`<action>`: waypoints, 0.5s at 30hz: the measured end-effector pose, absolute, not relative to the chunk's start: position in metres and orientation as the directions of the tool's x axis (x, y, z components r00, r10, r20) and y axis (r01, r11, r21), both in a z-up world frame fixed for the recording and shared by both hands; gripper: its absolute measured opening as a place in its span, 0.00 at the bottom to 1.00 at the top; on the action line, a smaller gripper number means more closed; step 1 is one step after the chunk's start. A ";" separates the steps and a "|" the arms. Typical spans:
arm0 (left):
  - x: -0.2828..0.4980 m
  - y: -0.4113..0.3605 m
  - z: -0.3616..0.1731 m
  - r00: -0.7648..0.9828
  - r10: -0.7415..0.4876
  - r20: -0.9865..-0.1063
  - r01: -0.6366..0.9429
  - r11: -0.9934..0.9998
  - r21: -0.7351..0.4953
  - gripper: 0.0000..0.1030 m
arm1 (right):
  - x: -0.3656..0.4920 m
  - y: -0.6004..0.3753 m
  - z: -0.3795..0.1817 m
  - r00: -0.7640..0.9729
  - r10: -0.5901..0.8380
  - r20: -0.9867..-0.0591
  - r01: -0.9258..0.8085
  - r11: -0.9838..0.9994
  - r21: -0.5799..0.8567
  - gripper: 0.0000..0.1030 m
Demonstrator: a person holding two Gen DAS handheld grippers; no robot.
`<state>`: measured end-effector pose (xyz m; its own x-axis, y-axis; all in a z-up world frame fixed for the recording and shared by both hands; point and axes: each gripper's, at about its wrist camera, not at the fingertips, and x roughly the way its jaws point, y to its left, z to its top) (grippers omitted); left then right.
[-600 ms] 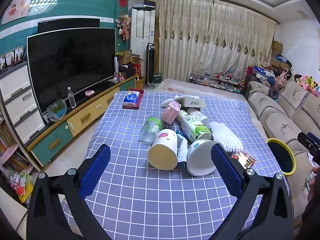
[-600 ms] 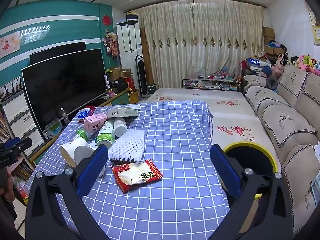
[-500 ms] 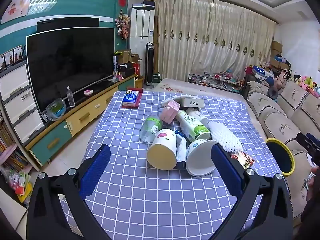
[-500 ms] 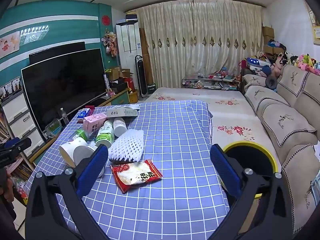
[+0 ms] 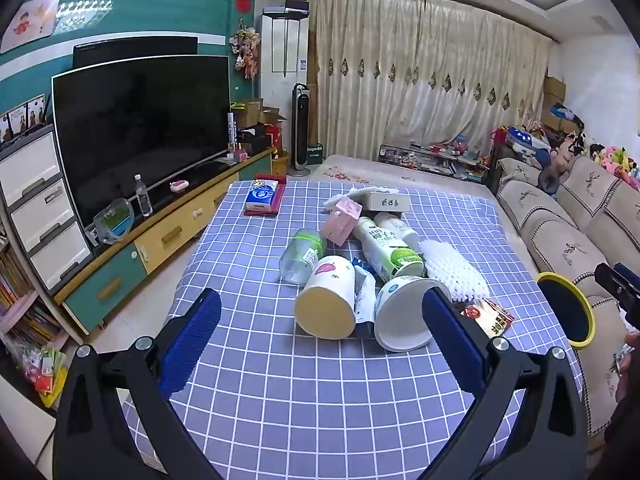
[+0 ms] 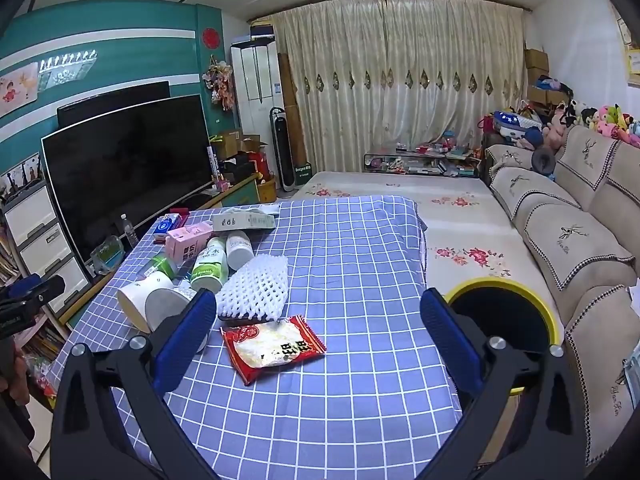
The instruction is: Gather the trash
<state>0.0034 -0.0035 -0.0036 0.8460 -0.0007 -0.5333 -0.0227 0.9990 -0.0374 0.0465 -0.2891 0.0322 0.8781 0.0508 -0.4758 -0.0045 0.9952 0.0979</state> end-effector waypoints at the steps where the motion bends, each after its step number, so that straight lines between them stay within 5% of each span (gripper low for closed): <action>1: 0.004 -0.003 -0.003 0.844 -0.002 -0.536 -0.022 0.999 -0.038 0.96 | 0.048 -0.289 0.029 0.876 0.049 -0.480 -0.003 0.995 0.098 0.94; 15: 0.006 -0.005 -0.009 0.838 -0.005 -0.545 -0.017 0.999 -0.035 0.96 | 0.050 -0.288 0.024 0.870 0.049 -0.490 0.001 0.995 0.101 0.94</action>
